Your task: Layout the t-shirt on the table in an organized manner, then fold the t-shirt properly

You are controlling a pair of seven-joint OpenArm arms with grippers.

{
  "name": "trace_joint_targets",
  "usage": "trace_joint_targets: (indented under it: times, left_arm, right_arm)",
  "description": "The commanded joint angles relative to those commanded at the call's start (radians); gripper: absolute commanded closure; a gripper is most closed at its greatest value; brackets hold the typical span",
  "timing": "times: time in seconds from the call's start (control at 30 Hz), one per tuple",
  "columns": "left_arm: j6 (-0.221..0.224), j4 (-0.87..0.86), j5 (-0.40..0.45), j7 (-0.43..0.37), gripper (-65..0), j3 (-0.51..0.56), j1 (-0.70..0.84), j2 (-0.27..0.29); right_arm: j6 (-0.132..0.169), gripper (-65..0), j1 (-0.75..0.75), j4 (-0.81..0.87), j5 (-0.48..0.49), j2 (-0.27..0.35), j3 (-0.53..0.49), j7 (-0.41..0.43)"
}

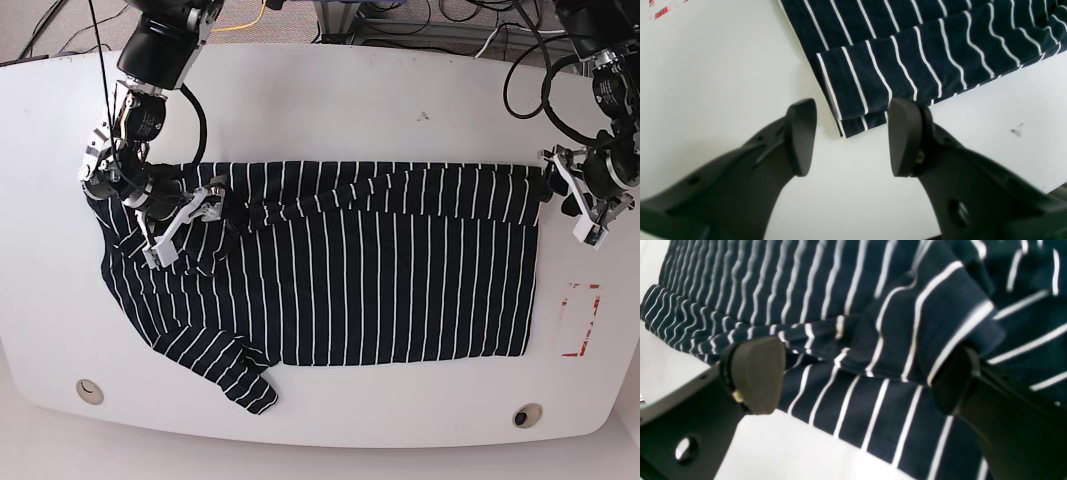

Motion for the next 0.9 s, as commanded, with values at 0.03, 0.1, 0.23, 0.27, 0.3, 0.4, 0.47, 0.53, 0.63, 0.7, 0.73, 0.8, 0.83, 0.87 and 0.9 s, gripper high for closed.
trace_joint_targets:
  times: [0.03,0.1,0.23,0.27,0.3,0.4,0.47,0.53,0.63,0.7,0.73,0.8,0.83,0.87,0.9]
  left_arm:
    - [0.000,0.000,0.000,0.000,-31.9,0.000,0.002,0.000]
    - [0.000,-0.002,0.002,0.000,-31.9,0.000,0.003,0.000]
    - [0.000,-0.002,0.002,0.000,-31.9,-0.002,0.003,0.000]
    - [0.000,-0.002,0.002,0.000,-31.9,-0.002,0.003,0.000]
    - [0.000,-0.002,0.002,0.000,-31.9,-0.002,0.003,0.000]
    - [0.000,-0.002,0.002,0.000,-31.9,-0.002,0.002,0.000]
    - [0.000,-0.002,0.002,0.000,-31.9,-0.002,0.000,0.000]
    - [0.000,0.000,0.002,0.000,-31.9,-0.002,0.000,0.000]
    - [0.000,0.000,0.002,0.000,-31.9,-0.002,0.000,0.000]
    - [0.000,0.000,0.002,0.000,-31.9,-0.002,0.000,0.000]
    - [0.000,0.000,0.002,0.000,-31.9,-0.002,0.000,0.000]
    - [0.000,0.000,0.002,0.000,-31.9,-0.002,0.000,0.000]
    - [0.000,0.000,0.002,0.000,-31.9,-0.002,0.000,0.000]
    - [0.000,0.000,0.002,0.000,-31.9,-0.002,0.000,0.000]
    - [0.000,0.000,0.002,0.000,-31.9,-0.002,0.000,0.000]
  right_arm:
    - [0.000,-65.0,0.002,-0.002,0.000,0.003,0.000,0.002]
    - [0.000,-65.0,0.003,-0.002,0.000,0.005,-0.005,0.003]
    - [0.000,-65.0,0.008,-0.002,0.003,-0.002,-0.009,0.003]
    - [0.000,-65.0,0.012,-0.002,0.003,-0.005,-0.012,0.003]
    - [0.000,-64.5,0.015,-0.002,0.002,-0.015,-0.021,0.003]
    - [0.000,-64.4,0.017,-0.002,0.000,-0.032,-0.029,0.003]
    - [0.000,-64.4,0.017,-0.002,0.000,-0.037,-0.031,0.003]
    - [0.000,-64.4,0.017,-0.003,0.000,-0.037,-0.032,0.003]
    - [0.000,-64.4,0.017,-0.018,0.000,-0.038,-0.034,0.005]
    - [0.000,-64.4,0.021,-0.048,0.005,-0.038,-0.034,0.005]
    - [0.000,-64.2,0.025,-0.071,0.008,-0.038,-0.034,0.005]
    - [0.000,-64.0,0.029,-0.101,0.008,-0.038,-0.035,0.009]
    - [0.000,-63.7,0.037,-0.114,0.008,-0.038,-0.035,0.009]
    - [0.000,-62.3,0.041,-0.126,0.009,-0.038,-0.035,0.009]
    - [0.000,-59.9,0.046,-0.133,0.009,-0.038,-0.035,0.009]
